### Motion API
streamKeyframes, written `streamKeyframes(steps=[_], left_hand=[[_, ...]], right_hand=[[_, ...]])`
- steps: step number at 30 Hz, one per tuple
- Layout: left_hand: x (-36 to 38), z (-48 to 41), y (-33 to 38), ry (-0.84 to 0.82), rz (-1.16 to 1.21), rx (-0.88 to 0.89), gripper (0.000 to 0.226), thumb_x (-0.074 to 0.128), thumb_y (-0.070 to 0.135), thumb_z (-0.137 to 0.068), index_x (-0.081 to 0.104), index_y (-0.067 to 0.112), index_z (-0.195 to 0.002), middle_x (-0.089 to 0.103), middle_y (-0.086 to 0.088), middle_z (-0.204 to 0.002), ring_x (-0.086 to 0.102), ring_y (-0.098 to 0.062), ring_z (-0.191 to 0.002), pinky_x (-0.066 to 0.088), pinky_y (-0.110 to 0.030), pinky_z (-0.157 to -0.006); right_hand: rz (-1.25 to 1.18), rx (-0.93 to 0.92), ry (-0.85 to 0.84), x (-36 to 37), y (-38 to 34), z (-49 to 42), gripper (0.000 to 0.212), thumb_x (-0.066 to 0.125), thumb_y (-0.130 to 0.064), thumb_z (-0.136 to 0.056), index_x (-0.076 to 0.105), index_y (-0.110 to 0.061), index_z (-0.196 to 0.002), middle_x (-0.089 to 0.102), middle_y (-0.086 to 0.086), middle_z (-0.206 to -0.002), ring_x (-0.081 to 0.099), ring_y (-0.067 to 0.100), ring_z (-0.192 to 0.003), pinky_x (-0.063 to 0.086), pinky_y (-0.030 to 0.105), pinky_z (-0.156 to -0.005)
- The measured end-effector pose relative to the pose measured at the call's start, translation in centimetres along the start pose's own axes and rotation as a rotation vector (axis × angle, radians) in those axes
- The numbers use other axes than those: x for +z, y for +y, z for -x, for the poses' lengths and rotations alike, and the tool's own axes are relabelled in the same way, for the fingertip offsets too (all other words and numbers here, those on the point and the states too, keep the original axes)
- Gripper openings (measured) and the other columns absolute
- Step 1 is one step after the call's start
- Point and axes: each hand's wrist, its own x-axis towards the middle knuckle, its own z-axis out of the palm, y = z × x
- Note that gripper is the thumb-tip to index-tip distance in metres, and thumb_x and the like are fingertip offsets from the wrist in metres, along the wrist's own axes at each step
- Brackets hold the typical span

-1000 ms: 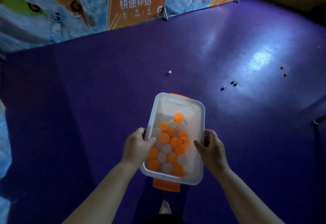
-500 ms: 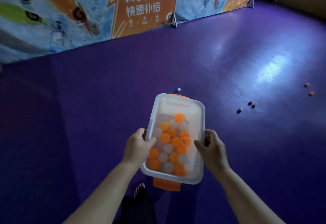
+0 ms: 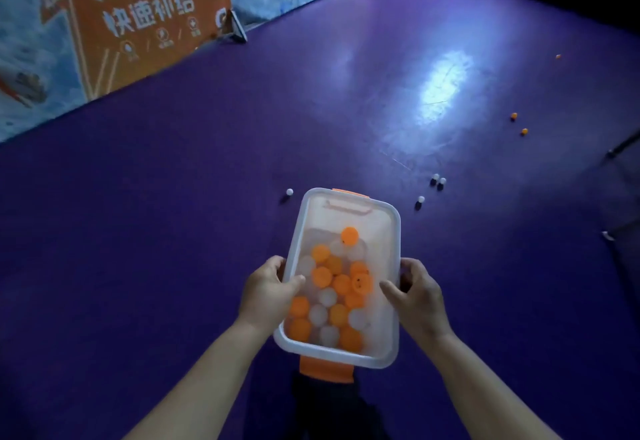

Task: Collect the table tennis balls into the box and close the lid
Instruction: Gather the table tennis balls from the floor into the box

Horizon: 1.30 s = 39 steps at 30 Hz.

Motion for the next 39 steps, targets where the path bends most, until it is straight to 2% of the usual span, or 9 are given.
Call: streamKeyframes(steps=[9,14,17,19,22,27,30,33,39], left_hand=[[5.7,-17.5,9.5,0.026,0.007,-0.021,0.003,0.066,0.018,-0.083,0.064,0.015,-0.084,0.070,-0.003,-0.080,0.067,-0.025,-0.077,0.055,-0.043,-0.068],[8.3,-24.5,12.6,0.096,-0.032,-0.031,0.007,0.065,0.022,-0.083,0.063,0.015,-0.086,0.069,-0.003,-0.078,0.066,-0.023,-0.074,0.055,-0.042,-0.065],[9.2,-28.1,13.6,0.124,-0.019,-0.063,0.008,0.065,0.021,-0.082,0.062,0.013,-0.083,0.069,-0.005,-0.077,0.065,-0.025,-0.073,0.053,-0.042,-0.064],[9.5,-30.7,14.0,0.126,-0.012,-0.082,0.009,0.066,0.020,-0.081,0.061,0.012,-0.080,0.068,-0.006,-0.075,0.064,-0.026,-0.071,0.052,-0.041,-0.063],[9.8,-35.2,14.7,0.118,-0.008,-0.091,0.011,0.066,0.019,-0.081,0.060,0.011,-0.079,0.067,-0.006,-0.075,0.061,-0.026,-0.068,0.051,-0.039,-0.062],[9.8,-43.6,16.0,0.093,0.010,-0.096,0.011,0.066,0.019,-0.082,0.061,0.009,-0.083,0.067,-0.006,-0.076,0.062,-0.026,-0.069,0.051,-0.038,-0.062],[9.3,-49.6,17.0,0.066,0.015,-0.125,0.012,0.066,0.018,-0.082,0.060,0.008,-0.083,0.067,-0.008,-0.076,0.061,-0.026,-0.069,0.050,-0.039,-0.062],[8.8,-55.7,17.7,0.042,0.009,-0.163,0.011,0.067,0.019,-0.081,0.060,0.010,-0.082,0.068,-0.008,-0.075,0.062,-0.027,-0.069,0.051,-0.040,-0.062],[8.5,-68.0,17.0,-0.030,-0.040,-0.251,0.011,0.064,0.020,-0.081,0.059,0.015,-0.090,0.068,-0.001,-0.080,0.064,-0.022,-0.076,0.051,-0.037,-0.067]], right_hand=[[0.017,0.053,-0.025,-2.8,-1.2,-19.8,0.042,0.072,-0.028,-0.079,0.052,-0.020,-0.115,0.064,-0.001,-0.085,0.065,0.017,-0.077,0.058,0.043,-0.069],[0.115,0.038,-0.049,-3.6,-2.4,-28.9,0.041,0.068,-0.029,-0.084,0.051,-0.020,-0.120,0.058,0.000,-0.076,0.057,0.015,-0.067,0.053,0.034,-0.058],[0.140,0.055,-0.080,-3.1,-3.0,-33.0,0.040,0.066,-0.028,-0.086,0.050,-0.018,-0.122,0.055,-0.003,-0.074,0.054,0.012,-0.066,0.052,0.035,-0.060],[0.162,0.062,-0.094,-2.6,-3.4,-35.7,0.041,0.065,-0.028,-0.086,0.050,-0.017,-0.123,0.055,-0.006,-0.074,0.055,0.010,-0.067,0.053,0.035,-0.061],[0.180,0.082,-0.107,-1.6,-4.2,-39.8,0.043,0.063,-0.027,-0.087,0.049,-0.016,-0.126,0.053,-0.009,-0.073,0.052,0.007,-0.065,0.044,0.024,-0.054],[0.196,0.131,-0.104,0.3,-6.1,-47.2,0.042,0.062,-0.027,-0.087,0.048,-0.017,-0.126,0.053,-0.008,-0.073,0.052,0.007,-0.065,0.043,0.023,-0.053],[0.226,0.216,-0.124,2.1,-7.4,-52.4,0.033,0.060,-0.029,-0.087,0.051,-0.018,-0.117,0.058,-0.002,-0.078,0.058,0.013,-0.071,0.049,0.031,-0.059],[0.273,0.322,-0.169,4.6,-8.6,-57.9,0.018,0.057,-0.030,-0.087,0.054,-0.015,-0.096,0.061,0.000,-0.081,0.060,0.016,-0.075,0.053,0.037,-0.064],[0.253,0.453,-0.212,10.6,-9.2,-68.5,0.013,0.057,-0.025,-0.088,0.051,-0.015,-0.082,0.058,-0.001,-0.077,0.055,0.012,-0.068,0.043,0.029,-0.055]])
